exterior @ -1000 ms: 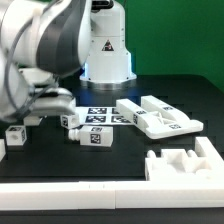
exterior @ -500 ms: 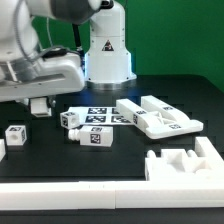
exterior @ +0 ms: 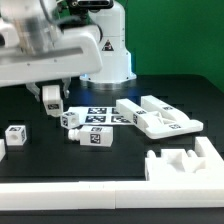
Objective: Assemble chair
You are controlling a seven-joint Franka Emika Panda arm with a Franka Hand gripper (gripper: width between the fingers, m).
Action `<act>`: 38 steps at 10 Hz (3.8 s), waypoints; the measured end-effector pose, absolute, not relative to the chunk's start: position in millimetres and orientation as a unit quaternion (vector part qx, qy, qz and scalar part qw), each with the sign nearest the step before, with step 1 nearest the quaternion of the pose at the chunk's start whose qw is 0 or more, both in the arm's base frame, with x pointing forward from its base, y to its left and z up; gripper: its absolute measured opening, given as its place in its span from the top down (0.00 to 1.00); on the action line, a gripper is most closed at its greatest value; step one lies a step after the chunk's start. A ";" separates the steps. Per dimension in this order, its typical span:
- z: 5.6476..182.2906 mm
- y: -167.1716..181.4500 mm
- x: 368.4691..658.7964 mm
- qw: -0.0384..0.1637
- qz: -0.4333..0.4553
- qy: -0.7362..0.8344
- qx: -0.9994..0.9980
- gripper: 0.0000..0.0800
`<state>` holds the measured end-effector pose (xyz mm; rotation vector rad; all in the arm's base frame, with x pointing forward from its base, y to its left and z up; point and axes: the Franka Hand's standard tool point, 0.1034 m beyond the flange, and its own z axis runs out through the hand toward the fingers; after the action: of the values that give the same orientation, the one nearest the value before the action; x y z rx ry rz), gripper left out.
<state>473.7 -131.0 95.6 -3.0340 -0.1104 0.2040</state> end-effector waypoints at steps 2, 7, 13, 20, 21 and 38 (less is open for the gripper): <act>88.4 -136.8 463.6 0.037 0.026 -0.021 -0.999 0.64; 106.3 -57.6 527.1 0.023 -0.122 0.043 -0.991 0.64; 117.3 -69.3 528.4 -0.015 -0.184 0.034 -0.982 0.64; 154.2 -1.8 581.4 0.033 -0.225 0.082 -0.970 0.64; 152.5 1.0 581.5 0.034 -0.223 0.083 -0.971 0.64; 95.3 109.3 647.3 0.023 -0.263 0.077 -0.962 0.64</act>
Offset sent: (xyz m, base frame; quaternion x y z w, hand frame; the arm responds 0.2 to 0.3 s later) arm 0.0160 0.0486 -0.0118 0.0207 0.2217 0.0693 0.9724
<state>647.3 109.3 95.3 -2.9776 0.2372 -0.8140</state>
